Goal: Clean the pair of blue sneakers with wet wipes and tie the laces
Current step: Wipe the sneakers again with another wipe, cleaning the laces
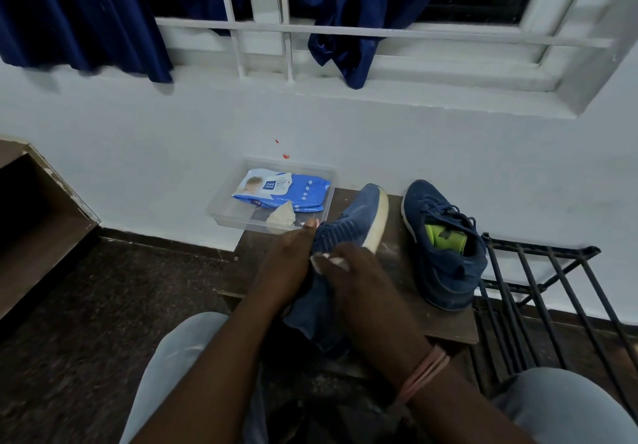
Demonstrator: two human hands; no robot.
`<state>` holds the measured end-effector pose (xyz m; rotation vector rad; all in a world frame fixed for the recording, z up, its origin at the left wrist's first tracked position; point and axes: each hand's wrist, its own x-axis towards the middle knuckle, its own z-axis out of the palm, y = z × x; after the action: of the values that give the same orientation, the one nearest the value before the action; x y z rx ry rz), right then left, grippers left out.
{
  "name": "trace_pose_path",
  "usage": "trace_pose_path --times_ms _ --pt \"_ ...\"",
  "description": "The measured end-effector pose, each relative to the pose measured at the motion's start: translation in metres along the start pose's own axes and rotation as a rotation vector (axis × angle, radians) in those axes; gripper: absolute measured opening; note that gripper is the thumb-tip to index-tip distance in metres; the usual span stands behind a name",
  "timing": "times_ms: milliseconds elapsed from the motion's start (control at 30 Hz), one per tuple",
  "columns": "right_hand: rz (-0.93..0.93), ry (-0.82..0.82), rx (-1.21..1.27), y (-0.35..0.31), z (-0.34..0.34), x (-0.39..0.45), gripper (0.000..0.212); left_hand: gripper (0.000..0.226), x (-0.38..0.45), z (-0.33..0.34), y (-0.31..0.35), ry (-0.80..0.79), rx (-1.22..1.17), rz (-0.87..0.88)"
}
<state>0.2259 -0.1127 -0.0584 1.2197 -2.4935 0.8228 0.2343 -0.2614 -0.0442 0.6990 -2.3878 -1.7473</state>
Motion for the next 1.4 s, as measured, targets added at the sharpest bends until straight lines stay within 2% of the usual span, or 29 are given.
trace_pose_path --times_ms 133,200,333,467,500,567,667,700,800,833,967,1033,1100,1167,1200,1267,1300,1333,1400 --pt "0.176 0.164 -0.039 0.028 -0.016 0.007 0.022 0.059 0.003 0.000 -0.002 0.010 -0.028 -0.016" --pt "0.150 0.118 0.050 0.014 -0.014 -0.001 0.025 0.059 0.005 -0.001 -0.004 0.014 -0.059 -0.040" --pt "-0.063 -0.054 0.127 0.002 -0.017 -0.002 0.023 0.055 0.010 -0.007 -0.005 0.073 -0.207 -0.080" --pt "0.141 0.158 0.087 0.031 -0.021 0.010 0.020 0.057 0.006 -0.006 -0.003 0.021 -0.239 -0.064" --pt "0.156 0.141 0.095 0.028 -0.020 0.009 0.019 0.058 0.004 -0.005 -0.003 0.008 -0.227 -0.053" --pt "0.058 0.048 0.118 0.014 -0.017 0.002 0.020 0.060 0.001 -0.004 0.000 -0.007 -0.228 -0.050" --pt "-0.107 -0.106 0.153 -0.001 -0.016 -0.003 0.032 0.055 0.001 -0.006 0.001 -0.038 -0.363 -0.081" --pt "-0.076 -0.083 0.125 0.005 -0.016 0.000 0.035 0.054 0.000 -0.006 0.003 -0.035 -0.396 -0.092" --pt "0.132 0.149 0.108 0.031 -0.020 0.012 0.028 0.056 -0.004 -0.002 0.003 -0.043 -0.433 -0.084" --pt "0.131 0.143 0.123 0.029 -0.020 0.011 0.028 0.058 -0.005 -0.001 0.002 -0.048 -0.424 -0.082" --pt "-0.078 -0.179 0.160 0.003 -0.013 0.002 0.036 0.062 -0.007 -0.003 0.003 -0.070 -0.389 -0.135" --pt "-0.030 -0.113 0.097 0.016 -0.014 0.009 0.036 0.057 -0.007 -0.004 0.004 -0.096 -0.312 -0.066" --pt "0.146 0.097 0.021 0.040 -0.018 0.018 0.033 0.051 -0.007 -0.004 0.004 -0.093 -0.259 0.002" --pt "0.216 0.155 0.050 0.044 -0.021 0.021 0.030 0.046 -0.007 -0.002 0.002 -0.108 -0.240 0.021" --pt "0.183 0.108 0.095 0.038 -0.019 0.020 0.033 0.045 -0.008 0.000 0.001 -0.116 -0.250 0.024" --pt "0.103 -0.096 0.198 0.011 -0.009 0.013 0.040 0.047 -0.009 0.001 0.002 -0.100 -0.283 -0.004" --pt "0.029 -0.180 0.183 0.001 -0.005 0.009 0.037 0.049 -0.009 0.001 0.003 -0.086 -0.310 -0.024" --pt "-0.020 -0.196 0.139 -0.001 -0.003 0.008 0.035 0.050 -0.009 0.000 0.003 -0.080 -0.343 -0.041" --pt "0.071 -0.108 0.077 0.017 -0.011 0.014 0.035 0.046 -0.009 0.000 0.006 -0.043 -0.411 -0.046"
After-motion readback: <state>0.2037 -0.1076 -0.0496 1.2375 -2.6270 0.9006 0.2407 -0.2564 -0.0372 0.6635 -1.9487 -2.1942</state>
